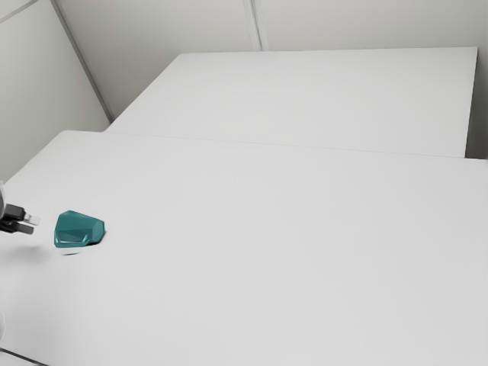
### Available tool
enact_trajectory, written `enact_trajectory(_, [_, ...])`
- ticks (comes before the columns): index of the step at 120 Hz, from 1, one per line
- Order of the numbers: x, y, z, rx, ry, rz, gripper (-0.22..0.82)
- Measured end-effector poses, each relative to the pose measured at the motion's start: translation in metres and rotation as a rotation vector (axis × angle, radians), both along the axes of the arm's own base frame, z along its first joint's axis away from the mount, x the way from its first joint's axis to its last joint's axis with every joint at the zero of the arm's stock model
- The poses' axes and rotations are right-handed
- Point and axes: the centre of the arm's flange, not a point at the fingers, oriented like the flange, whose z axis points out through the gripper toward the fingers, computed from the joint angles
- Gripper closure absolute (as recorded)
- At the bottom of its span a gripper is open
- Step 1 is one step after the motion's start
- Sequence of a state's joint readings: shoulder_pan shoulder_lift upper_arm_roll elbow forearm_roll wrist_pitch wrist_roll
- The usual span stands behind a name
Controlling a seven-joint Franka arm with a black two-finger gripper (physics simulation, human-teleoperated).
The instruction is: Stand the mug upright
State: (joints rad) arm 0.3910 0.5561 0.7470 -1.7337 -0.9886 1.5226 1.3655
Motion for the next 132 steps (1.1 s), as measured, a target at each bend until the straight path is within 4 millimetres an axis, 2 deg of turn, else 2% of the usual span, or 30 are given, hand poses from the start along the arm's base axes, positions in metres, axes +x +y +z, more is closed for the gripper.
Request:
enact_trajectory(64, [0.015, -0.010, -0.016, -0.027, -0.043, -0.019, 0.03])
enact_trajectory(132, [0.039, -0.026, -0.029, -0.061, -0.110, -0.041, 0.29])
